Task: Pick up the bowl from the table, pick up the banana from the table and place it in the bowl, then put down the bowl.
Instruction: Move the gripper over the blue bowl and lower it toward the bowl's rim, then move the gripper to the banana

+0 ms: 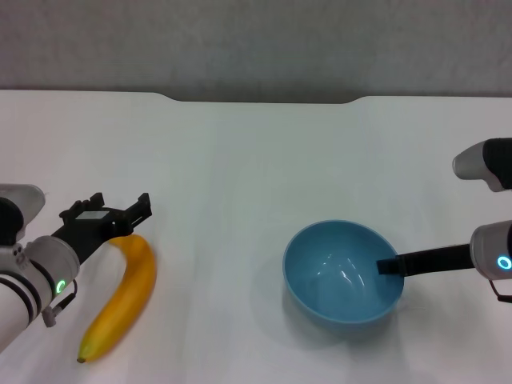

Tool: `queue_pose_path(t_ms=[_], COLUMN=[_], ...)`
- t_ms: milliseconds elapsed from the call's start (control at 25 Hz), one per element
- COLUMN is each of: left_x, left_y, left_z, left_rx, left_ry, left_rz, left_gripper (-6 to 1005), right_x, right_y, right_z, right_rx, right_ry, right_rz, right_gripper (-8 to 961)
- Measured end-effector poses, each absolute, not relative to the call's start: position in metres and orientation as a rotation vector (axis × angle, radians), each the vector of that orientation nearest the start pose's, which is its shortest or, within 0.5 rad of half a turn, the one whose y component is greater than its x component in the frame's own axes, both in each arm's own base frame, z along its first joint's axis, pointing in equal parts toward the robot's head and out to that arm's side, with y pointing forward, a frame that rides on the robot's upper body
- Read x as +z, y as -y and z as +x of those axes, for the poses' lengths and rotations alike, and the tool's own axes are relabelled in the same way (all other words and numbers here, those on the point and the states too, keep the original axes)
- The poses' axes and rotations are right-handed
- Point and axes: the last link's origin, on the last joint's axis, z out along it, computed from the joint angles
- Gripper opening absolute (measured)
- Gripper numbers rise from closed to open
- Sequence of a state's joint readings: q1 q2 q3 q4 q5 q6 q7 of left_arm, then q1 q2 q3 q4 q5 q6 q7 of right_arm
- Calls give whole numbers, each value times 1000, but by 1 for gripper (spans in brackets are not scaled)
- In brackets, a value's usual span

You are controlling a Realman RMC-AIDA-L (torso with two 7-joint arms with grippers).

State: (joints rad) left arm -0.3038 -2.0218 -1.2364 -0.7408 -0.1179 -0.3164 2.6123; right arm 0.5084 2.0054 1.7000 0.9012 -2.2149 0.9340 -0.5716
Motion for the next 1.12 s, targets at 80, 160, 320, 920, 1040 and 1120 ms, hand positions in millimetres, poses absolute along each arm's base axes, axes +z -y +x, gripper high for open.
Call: queue_pose_path(t_ms=[80,160,320,920,1040,1120], left_x=[-43,-43,-41,-33,-27,-26], left_y=[-362,-362,-362,-370,-371,-371], left_z=[-304,-304,-306,-269,-252,-241], left_rx=[-518,-517,-517,-420,-325,-233], left_ry=[974,975,981,1020,1036,1033], left_rz=[-1821,-1820,-1809,-1849,-1862,-1881], left_gripper=[853,852,850,845,844,843], right_x=[-28,-28,-27,-20,-19,-18], right_y=[-378,-377,-377,-373,-373,-374], right_z=[271,273,274,284,283,282], right_rx=[-4,-17,-32,-7,1,7], right_ry=[-1328,-1317,-1305,-1286,-1278,-1275], right_rz=[-2270,-2273,-2273,-2219,-2218,-2218], right_gripper=[485,429,240,31,31,31])
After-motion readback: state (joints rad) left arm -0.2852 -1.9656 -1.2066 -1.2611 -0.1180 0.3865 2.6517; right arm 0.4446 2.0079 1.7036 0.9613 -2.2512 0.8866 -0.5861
